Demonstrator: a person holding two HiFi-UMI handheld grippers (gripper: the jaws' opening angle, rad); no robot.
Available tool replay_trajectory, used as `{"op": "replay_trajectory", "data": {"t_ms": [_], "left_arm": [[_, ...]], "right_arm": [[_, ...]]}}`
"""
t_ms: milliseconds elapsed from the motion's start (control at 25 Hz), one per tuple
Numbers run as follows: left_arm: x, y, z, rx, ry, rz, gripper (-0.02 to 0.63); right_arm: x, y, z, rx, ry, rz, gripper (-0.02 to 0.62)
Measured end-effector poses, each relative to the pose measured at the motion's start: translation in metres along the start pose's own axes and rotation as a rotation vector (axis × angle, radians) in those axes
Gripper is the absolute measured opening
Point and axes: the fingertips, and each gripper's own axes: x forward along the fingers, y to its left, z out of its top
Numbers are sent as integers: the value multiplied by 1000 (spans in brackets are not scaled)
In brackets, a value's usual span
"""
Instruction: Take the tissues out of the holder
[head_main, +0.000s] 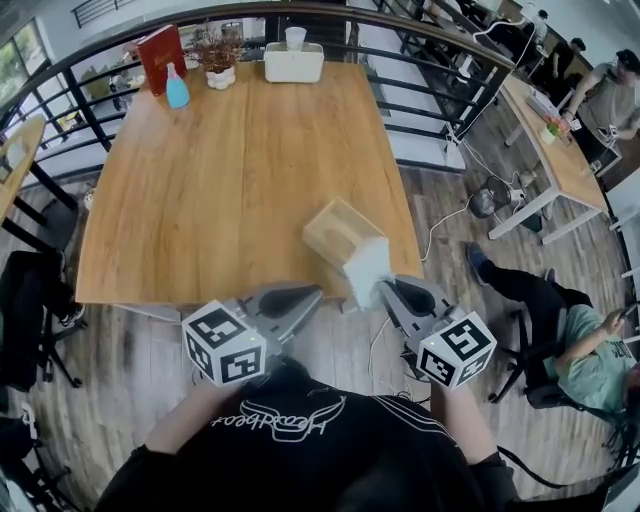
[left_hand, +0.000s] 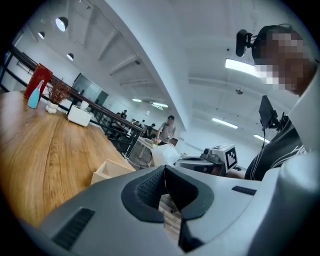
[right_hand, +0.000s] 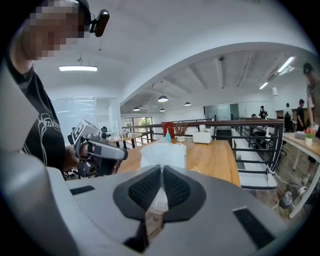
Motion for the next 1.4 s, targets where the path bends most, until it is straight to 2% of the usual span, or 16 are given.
{"op": "replay_trajectory", "data": {"t_ms": [320,560,800,1080,1400], "left_arm": [[-21,-12,-9,-3,8,22,14],[-45,-27,-17,15,33,-11,14],[-91,-57,-21,43,35,-36,14],[-156,-101,-25,77,42,-74,14],[-206,-156,-38,113,56,-127,14]], "right_arm": [[-9,30,-7,57,-61,30,21],[-20,63,-6,91,-94,18,21],[-40,119,-7,152,-137,16,21],[-68,201,3,166,-186,-1,21],[-114,268,-2,182,-225,-54,21]]}}
